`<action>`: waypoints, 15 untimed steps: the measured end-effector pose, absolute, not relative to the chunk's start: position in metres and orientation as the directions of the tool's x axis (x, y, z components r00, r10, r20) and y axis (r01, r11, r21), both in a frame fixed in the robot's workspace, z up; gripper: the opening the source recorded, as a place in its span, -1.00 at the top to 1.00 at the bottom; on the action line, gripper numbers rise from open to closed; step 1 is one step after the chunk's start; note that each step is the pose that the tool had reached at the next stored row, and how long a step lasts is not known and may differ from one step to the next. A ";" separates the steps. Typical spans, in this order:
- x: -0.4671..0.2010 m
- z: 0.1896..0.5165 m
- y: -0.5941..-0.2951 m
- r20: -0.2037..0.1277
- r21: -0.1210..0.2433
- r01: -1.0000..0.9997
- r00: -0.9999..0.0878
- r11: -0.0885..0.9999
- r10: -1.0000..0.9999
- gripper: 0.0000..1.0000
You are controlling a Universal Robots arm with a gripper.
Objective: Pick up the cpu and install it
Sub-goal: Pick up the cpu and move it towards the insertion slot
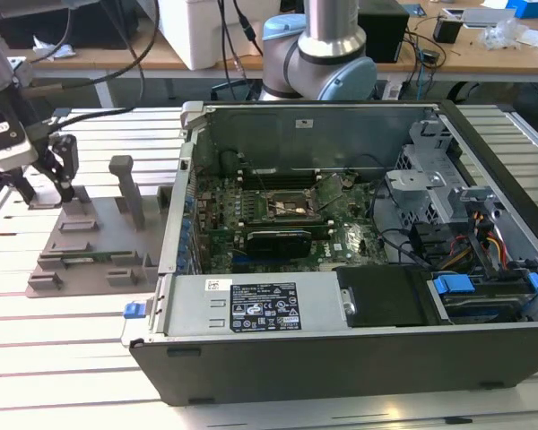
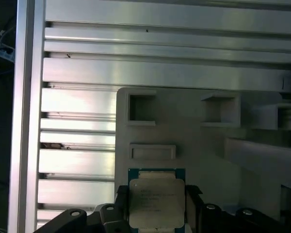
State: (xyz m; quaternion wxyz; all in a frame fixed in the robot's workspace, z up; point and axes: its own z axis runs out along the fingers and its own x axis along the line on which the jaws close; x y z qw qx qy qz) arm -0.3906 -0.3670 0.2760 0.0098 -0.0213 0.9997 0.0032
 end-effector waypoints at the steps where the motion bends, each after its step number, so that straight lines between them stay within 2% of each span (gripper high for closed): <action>1: -0.391 0.279 -0.367 -0.020 0.006 -0.043 -0.999 0.999 -0.043 -0.09; 15: -0.391 0.361 -0.366 -0.020 0.006 -0.043 -0.999 0.999 -0.042 -0.09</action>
